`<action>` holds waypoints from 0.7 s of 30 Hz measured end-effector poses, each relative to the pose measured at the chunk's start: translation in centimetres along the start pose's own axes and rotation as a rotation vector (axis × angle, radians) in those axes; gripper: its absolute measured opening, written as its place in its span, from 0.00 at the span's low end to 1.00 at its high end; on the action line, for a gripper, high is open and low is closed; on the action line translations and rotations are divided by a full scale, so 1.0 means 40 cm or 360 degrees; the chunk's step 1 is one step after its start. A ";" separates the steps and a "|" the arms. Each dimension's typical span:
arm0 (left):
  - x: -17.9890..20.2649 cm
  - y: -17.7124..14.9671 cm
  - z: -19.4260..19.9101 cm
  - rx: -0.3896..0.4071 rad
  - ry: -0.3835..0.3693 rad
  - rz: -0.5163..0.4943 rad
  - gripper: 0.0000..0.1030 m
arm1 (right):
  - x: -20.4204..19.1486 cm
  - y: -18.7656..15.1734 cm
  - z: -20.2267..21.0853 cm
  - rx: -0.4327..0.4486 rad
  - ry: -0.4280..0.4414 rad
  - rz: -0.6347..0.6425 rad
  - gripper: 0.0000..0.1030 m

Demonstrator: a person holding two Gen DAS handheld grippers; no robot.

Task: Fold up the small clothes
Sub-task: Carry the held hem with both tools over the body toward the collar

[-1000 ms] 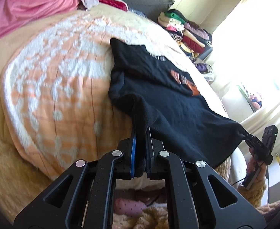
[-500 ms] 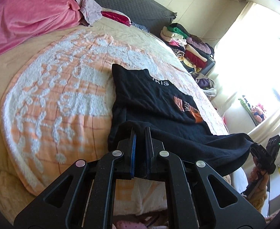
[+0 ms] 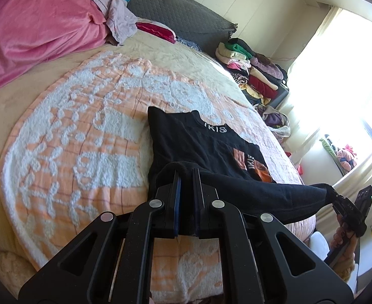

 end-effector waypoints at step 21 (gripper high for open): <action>0.058 0.119 -0.062 0.0058 0.0054 -0.0059 0.02 | 0.023 0.099 -0.109 0.0046 -0.0017 -0.0021 0.07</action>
Point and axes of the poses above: each gripper's, at about its wrist camera, not at the fingertips, and z roughly against the way its jaws point, x to its right, y to its top, the point moved 1 cm from there along -z, roughly the way its jaws point, and after that the axes turned 9 degrees about z, right-handed, at the moved point
